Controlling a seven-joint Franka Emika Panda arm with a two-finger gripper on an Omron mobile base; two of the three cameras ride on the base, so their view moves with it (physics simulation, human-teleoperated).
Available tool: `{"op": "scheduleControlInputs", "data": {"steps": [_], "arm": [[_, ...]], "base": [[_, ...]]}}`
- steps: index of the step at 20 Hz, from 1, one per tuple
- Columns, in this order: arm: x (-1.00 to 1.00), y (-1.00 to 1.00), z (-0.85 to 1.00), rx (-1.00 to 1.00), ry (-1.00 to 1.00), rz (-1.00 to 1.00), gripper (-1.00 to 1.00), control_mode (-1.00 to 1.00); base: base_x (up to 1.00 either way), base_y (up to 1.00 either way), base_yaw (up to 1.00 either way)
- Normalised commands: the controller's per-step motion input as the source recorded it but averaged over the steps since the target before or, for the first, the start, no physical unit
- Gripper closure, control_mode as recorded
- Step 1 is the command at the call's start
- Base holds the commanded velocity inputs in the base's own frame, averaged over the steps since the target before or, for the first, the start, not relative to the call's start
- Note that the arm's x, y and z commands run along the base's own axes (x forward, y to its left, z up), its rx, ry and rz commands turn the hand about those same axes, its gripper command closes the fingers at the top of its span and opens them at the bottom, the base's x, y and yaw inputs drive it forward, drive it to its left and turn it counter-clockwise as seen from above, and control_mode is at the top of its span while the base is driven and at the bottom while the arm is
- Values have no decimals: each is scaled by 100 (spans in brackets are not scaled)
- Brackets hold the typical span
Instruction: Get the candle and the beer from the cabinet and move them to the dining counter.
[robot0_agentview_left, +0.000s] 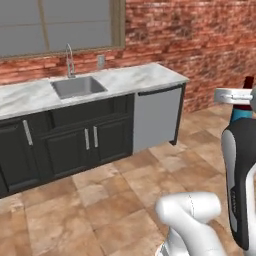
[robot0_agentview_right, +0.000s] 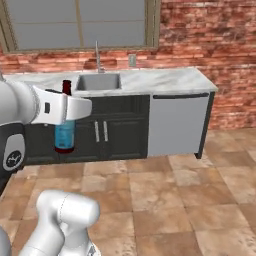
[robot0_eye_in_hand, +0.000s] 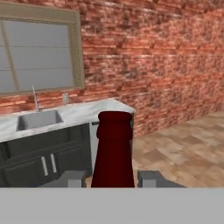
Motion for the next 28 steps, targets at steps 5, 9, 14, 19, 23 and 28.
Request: {"op": "scheduleControlInputs", "data": {"steps": [5, 9, 14, 19, 23, 28], "arm": [[0, 0, 0, 0, 0, 0, 100, 100], [0, 0, 0, 0, 0, 0, 100, 100], [0, 0, 0, 0, 0, 0, 100, 100], [0, 0, 0, 0, 0, 0, 100, 100], [0, 0, 0, 0, 0, 0, 100, 100], [0, 0, 0, 0, 0, 0, 100, 100]], "base": [[100, -17, -33], [44, 0, -73], [3, 16, -91], [15, 20, -88], [55, 9, -71], [98, 0, -39]]}}
